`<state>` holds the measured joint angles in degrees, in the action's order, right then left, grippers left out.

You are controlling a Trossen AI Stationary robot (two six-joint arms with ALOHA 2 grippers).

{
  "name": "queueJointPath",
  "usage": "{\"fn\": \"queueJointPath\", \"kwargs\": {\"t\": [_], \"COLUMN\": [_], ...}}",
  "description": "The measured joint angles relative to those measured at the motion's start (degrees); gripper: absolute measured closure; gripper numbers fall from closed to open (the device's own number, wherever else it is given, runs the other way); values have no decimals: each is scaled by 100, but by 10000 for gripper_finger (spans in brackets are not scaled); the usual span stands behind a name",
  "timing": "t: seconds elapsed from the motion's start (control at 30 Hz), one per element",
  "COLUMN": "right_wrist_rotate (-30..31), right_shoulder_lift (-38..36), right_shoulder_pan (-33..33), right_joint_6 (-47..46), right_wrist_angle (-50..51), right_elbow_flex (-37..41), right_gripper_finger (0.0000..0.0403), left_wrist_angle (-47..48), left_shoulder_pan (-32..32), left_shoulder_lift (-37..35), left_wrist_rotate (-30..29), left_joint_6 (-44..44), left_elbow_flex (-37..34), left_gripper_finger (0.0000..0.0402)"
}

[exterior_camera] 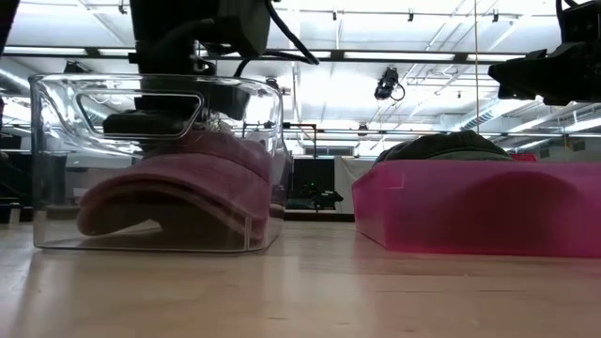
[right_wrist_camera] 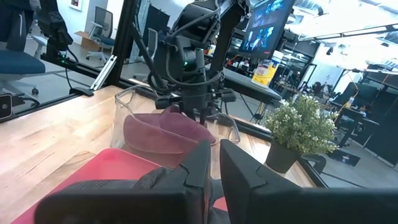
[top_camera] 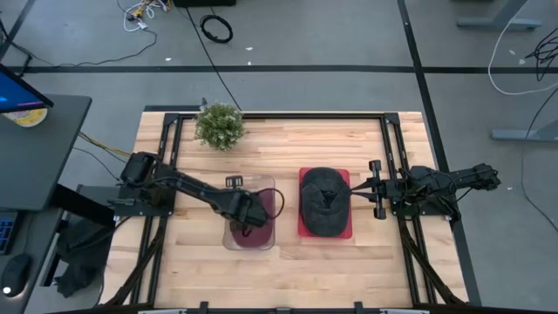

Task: Pick & Place hat
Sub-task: Put the red cap into the transparent bin

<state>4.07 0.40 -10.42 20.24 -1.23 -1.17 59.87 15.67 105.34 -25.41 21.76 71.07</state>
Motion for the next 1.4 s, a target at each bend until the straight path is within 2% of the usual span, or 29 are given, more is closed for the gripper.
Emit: {"fn": "queueJointPath", "kwargs": {"t": [1.4], "right_wrist_rotate": [1], "right_shoulder_lift": [0], "right_shoulder_pan": [0], "right_joint_6": [-1], "right_wrist_angle": [1], "right_elbow_flex": [0], "right_gripper_finger": [364], "left_wrist_angle": [-445], "left_shoulder_pan": [-110], "left_shoulder_lift": [2], "left_wrist_rotate": [-42], "left_joint_6": [29], "left_elbow_flex": [7], "left_gripper_finger": [358]}}
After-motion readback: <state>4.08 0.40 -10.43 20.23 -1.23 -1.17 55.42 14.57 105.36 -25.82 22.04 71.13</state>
